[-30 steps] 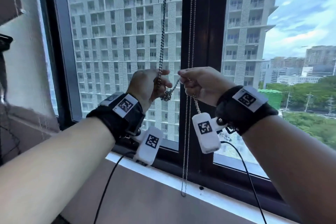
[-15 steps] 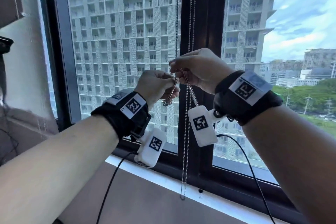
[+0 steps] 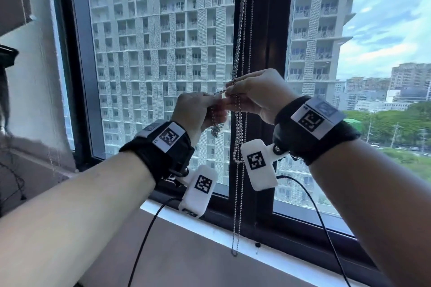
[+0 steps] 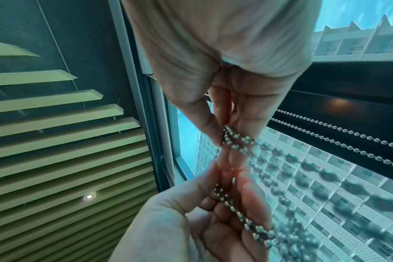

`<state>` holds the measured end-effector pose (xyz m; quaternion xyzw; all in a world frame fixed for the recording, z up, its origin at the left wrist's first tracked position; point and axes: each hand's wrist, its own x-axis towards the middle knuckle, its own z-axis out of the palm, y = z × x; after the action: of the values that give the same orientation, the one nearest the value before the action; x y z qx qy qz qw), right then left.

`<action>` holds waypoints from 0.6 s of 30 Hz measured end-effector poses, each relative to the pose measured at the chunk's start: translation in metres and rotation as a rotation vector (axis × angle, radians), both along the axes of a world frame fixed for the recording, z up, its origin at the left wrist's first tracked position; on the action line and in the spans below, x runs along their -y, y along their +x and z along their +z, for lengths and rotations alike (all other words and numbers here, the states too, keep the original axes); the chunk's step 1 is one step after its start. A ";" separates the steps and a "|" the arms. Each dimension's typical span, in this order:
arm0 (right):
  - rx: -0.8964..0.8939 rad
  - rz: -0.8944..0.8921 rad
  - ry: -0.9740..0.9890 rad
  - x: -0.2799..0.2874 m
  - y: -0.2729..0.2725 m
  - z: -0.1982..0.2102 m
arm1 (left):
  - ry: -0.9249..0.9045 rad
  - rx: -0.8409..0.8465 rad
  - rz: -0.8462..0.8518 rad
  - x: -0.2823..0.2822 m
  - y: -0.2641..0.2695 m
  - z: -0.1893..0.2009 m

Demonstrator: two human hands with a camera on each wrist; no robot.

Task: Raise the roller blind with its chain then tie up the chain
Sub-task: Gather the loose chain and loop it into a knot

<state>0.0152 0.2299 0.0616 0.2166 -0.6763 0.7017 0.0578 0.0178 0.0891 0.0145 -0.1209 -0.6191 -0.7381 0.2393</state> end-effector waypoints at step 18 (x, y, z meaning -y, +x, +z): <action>-0.067 -0.131 0.029 0.015 -0.011 -0.012 | -0.154 0.076 -0.214 0.001 0.009 0.000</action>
<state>0.0041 0.2151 0.0494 0.1961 -0.6969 0.6788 0.1232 0.0264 0.0879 0.0142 -0.1763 -0.6661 -0.7137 0.1256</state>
